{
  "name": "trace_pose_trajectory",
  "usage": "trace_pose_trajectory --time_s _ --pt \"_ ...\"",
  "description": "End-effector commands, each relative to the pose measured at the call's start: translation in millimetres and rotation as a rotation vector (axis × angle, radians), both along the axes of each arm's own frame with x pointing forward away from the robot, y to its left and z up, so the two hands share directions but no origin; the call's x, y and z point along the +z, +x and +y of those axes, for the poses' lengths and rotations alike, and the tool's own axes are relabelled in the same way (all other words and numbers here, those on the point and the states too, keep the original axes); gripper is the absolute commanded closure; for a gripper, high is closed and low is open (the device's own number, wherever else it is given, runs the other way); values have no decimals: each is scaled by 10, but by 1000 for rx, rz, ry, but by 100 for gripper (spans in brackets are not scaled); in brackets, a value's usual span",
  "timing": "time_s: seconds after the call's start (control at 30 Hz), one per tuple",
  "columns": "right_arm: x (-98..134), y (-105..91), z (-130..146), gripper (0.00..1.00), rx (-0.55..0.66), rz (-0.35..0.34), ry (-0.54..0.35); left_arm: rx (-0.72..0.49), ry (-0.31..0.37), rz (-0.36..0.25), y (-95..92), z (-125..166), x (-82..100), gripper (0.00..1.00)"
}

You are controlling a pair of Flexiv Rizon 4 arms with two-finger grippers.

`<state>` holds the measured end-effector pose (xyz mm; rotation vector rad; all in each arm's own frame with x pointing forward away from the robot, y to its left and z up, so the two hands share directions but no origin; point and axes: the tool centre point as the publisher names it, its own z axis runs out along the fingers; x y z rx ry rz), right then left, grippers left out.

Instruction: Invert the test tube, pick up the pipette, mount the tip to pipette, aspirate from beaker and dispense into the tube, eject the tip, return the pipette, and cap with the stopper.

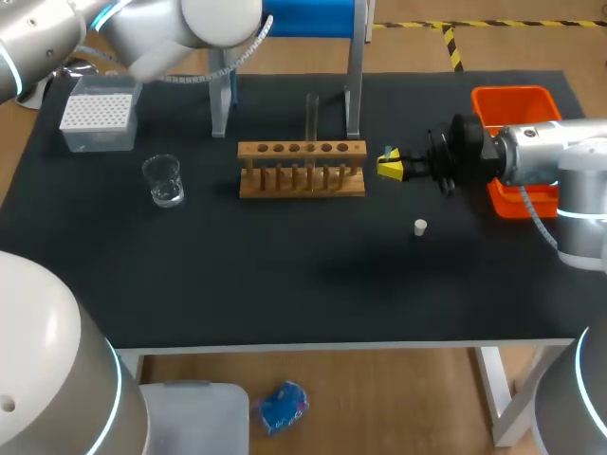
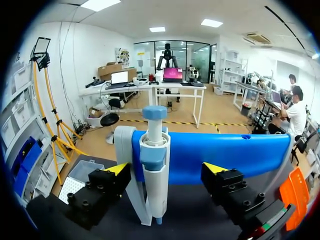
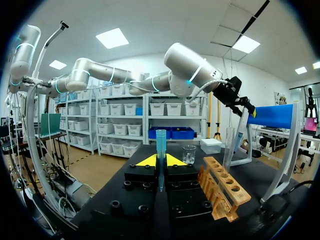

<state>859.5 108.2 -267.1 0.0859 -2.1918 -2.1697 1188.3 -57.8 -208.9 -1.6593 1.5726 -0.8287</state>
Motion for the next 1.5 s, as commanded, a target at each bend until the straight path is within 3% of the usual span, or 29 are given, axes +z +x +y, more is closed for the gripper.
trace_pose_trajectory --time_s 0.03,0.07,0.1,0.17,0.33,0.57,0.77,0.9,1.2,1.4,1.5 --pt "6 -9 -8 100 -1 -1 -2 0 0 5 29 -23 -13 38" --pt "6 -9 -8 100 -1 -1 -2 0 0 6 27 -28 -17 39" --pt "6 -9 -8 100 -1 -1 -2 -1 0 7 25 -30 -22 52" --pt "6 -9 -8 100 -1 -1 -2 -1 -1 10 21 -31 -31 55" --pt "6 -9 -8 100 -1 -1 -2 3 -4 17 13 -26 -49 100" --pt "6 -9 -8 100 -1 -1 -2 8 -7 21 5 -3 -60 100" --pt "6 -9 -8 100 -1 -1 -2 4 0 5 29 19 39 100" --pt "6 -9 -8 100 -1 -1 -2 5 7 -11 75 46 145 100" --pt "6 -9 -8 100 -1 -1 -2 -1 48 -94 142 94 568 100" --pt "6 -9 -8 100 -1 -1 -2 -5 58 -106 111 113 640 100" --pt "6 -9 -8 100 -1 -1 -2 -86 53 -101 23 94 696 100"
